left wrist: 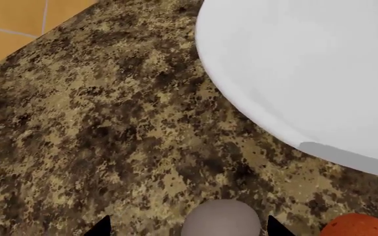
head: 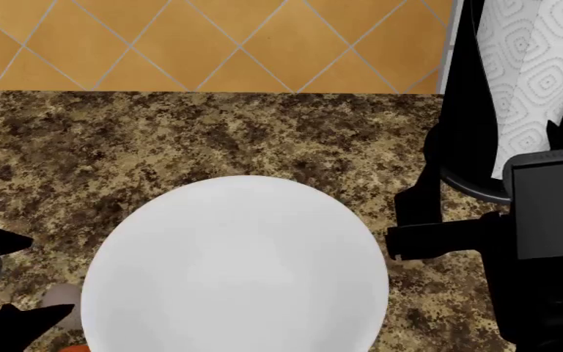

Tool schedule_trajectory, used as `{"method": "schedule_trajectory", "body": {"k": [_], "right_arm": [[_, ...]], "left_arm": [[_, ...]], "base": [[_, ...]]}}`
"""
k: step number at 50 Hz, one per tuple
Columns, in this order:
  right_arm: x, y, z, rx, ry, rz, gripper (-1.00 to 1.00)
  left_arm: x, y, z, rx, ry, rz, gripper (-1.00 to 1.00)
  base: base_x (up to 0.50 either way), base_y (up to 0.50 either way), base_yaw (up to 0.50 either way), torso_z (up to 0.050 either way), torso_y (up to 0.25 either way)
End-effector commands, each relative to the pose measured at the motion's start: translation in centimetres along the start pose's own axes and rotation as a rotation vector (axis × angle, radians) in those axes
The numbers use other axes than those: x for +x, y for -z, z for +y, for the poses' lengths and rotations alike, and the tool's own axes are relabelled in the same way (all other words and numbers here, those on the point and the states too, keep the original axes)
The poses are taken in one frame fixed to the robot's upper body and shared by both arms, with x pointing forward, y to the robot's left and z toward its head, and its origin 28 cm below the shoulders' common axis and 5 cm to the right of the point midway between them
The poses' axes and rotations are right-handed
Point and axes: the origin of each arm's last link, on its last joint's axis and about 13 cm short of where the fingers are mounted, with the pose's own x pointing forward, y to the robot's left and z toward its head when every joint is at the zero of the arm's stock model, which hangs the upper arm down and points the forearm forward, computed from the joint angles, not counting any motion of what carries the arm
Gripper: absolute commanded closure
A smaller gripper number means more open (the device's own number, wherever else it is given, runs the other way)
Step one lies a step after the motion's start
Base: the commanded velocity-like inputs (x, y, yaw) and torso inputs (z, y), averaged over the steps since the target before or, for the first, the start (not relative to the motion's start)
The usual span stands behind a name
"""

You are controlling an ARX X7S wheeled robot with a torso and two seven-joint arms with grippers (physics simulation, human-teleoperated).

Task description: Place the eggs and milk next to the bowl.

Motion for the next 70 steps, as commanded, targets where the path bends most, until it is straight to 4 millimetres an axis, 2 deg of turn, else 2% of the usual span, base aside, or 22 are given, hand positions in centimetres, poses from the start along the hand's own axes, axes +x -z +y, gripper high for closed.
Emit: {"method": "schedule_trajectory", "body": {"k": [1, 10, 19, 31, 39, 49, 57, 70], "right_arm": [[0.0, -0.1, 0.0, 0.001, -0.001, -0.002, -1.0], [0.1, -0.1, 0.1, 0.003, -0.002, -0.004, -1.0], [0.2, -0.3, 0.1, 0.003, -0.002, -0.009, -1.0], [0.3, -0.5, 0.2, 0.003, -0.005, -0.015, -1.0], [0.3, -0.7, 0.4, 0.001, -0.006, -0.016, -1.0], [0.4, -0.5, 0.3, 0.004, -0.002, -0.015, -1.0], [0.3, -0.8, 0.2, -0.004, 0.003, -0.014, -1.0], [0.2, -1.1, 0.2, -0.021, 0.016, -0.003, -1.0]], "left_arm": [[-0.8, -0.1, 0.0, -0.002, -0.022, -0.01, -1.0], [-2.3, 0.3, -0.4, -0.021, -0.056, -0.021, -1.0], [-4.1, -0.1, -1.1, -0.106, -0.174, -0.15, -1.0], [-5.1, 0.4, -2.7, -0.173, -0.275, -0.25, -1.0], [-4.6, 0.3, -3.5, -0.293, -0.437, -0.356, -1.0], [-3.2, 1.7, -2.6, -0.315, -0.569, -0.375, -1.0], [-2.8, 1.7, -3.0, -0.323, -0.664, -0.392, -1.0], [-2.3, 2.1, -3.9, -0.325, -0.67, -0.388, -1.0]], "base": [[0.0, 0.0, 0.0, 0.0, 0.0], [0.0, 0.0, 0.0, 0.0, 0.0], [0.0, 0.0, 0.0, 0.0, 0.0], [0.0, 0.0, 0.0, 0.0, 0.0], [0.0, 0.0, 0.0, 0.0, 0.0], [0.0, 0.0, 0.0, 0.0, 0.0], [0.0, 0.0, 0.0, 0.0, 0.0], [0.0, 0.0, 0.0, 0.0, 0.0]]}}
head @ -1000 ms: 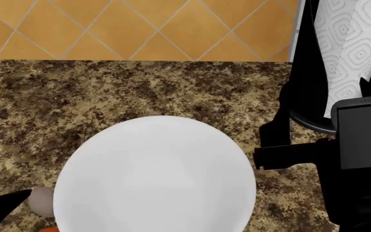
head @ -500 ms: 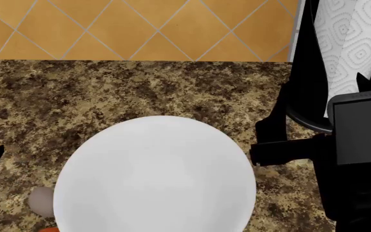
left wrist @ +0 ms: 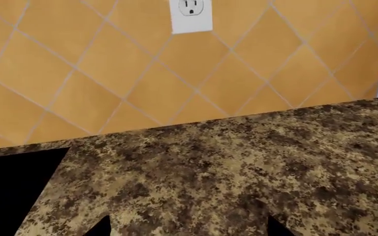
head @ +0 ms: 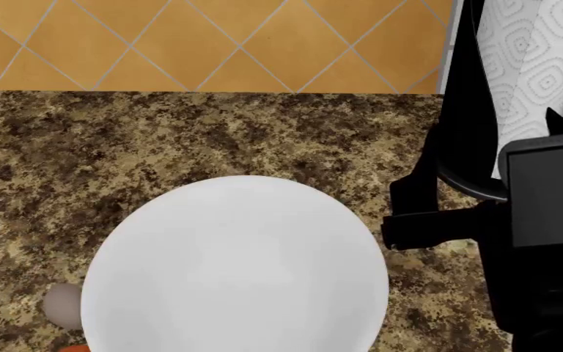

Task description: Place the eggs and milk next to the bowl.

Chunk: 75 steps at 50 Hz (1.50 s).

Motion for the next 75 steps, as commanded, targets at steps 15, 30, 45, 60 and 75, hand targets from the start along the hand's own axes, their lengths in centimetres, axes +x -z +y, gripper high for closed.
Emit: {"method": "schedule_trajectory", "body": {"k": [15, 30, 45, 60, 75], "right_arm": [[-0.6, -0.8, 0.0, -0.016, 0.013, 0.034, -1.0], [-1.8, -1.5, -0.2, 0.005, 0.128, 0.113, -1.0], [-3.2, -2.3, 0.1, 0.001, 0.209, 0.161, -1.0], [-3.7, -1.4, 0.9, -0.022, 0.295, 0.19, -1.0], [-4.0, -0.6, -1.1, -0.004, 0.413, 0.221, -1.0]], "left_arm": [[0.1, 1.0, -0.8, 0.011, -0.031, -0.004, -1.0], [0.3, 1.7, -0.8, 0.019, -0.024, -0.001, -1.0], [0.6, 1.4, -0.9, 0.014, -0.027, -0.02, -1.0], [0.7, 2.1, -0.7, 0.012, -0.027, -0.019, -1.0], [0.7, 2.4, -0.8, 0.014, -0.022, -0.018, -1.0]], "base": [[0.0, 0.0, 0.0, 0.0, 0.0], [0.0, 0.0, 0.0, 0.0, 0.0], [0.0, 0.0, 0.0, 0.0, 0.0], [0.0, 0.0, 0.0, 0.0, 0.0], [0.0, 0.0, 0.0, 0.0, 0.0]]}}
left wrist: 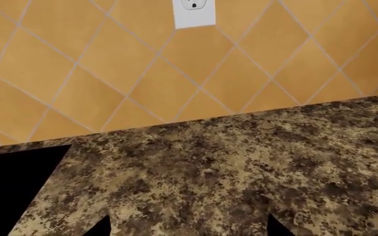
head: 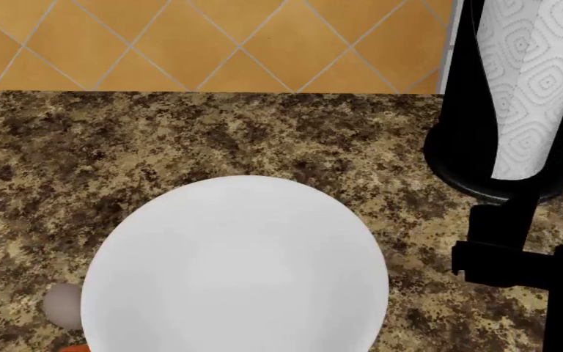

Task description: Place the eggs and milk next to the bowl.

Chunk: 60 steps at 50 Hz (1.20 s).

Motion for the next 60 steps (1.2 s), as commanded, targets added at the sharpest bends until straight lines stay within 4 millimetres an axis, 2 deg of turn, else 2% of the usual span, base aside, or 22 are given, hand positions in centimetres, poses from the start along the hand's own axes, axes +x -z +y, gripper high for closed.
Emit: {"method": "schedule_trajectory", "body": {"k": [1, 21, 60], "right_arm": [[0.3, 0.7, -1.2, 0.012, 0.079, 0.029, -1.0], [1.5, 1.5, -3.0, 0.064, 0.139, 0.054, -1.0], [6.8, 2.5, -4.0, 0.071, 0.172, 0.108, -1.0]], "left_arm": [[0.0, 0.3, -0.1, 0.002, 0.002, 0.0, -1.0], [-0.1, 1.1, 0.0, 0.0, 0.008, 0.008, -1.0], [-1.0, 1.0, -0.2, 0.014, 0.005, 0.024, -1.0]], "base": [[0.0, 0.0, 0.0, 0.0, 0.0], [0.0, 0.0, 0.0, 0.0, 0.0], [0.0, 0.0, 0.0, 0.0, 0.0]]}}
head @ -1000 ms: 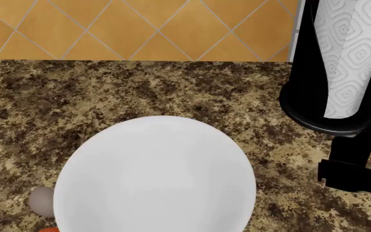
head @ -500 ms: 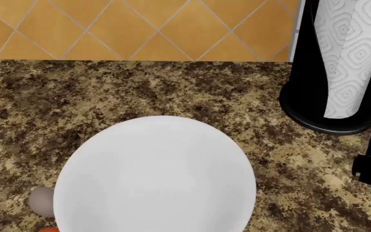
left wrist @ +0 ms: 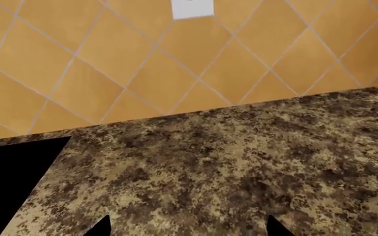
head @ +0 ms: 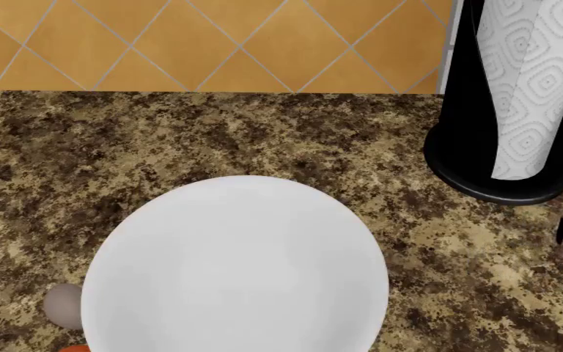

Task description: Place the eggs and milk next to the bowl.

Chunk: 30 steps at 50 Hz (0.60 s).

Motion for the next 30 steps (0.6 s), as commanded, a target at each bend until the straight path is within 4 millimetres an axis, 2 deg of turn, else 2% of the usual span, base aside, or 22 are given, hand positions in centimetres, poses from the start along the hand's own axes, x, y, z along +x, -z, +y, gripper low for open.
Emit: {"method": "schedule_trajectory", "body": {"k": [1, 15, 30], "right_arm": [[1.6, 0.2, 0.1, -0.007, 0.002, 0.019, -1.0], [3.4, -0.1, 0.5, -0.014, 0.007, 0.034, -1.0], [4.6, 1.3, 0.1, -0.015, 0.044, 0.079, -1.0]], "left_arm": [[-0.1, 0.2, -0.1, 0.009, 0.002, 0.008, -1.0], [-0.3, 0.4, -0.1, 0.012, -0.005, 0.017, -1.0], [-0.3, 0.3, -0.2, 0.024, -0.003, 0.022, -1.0]], "base": [[0.0, 0.0, 0.0, 0.0, 0.0], [0.0, 0.0, 0.0, 0.0, 0.0], [0.0, 0.0, 0.0, 0.0, 0.0]]}}
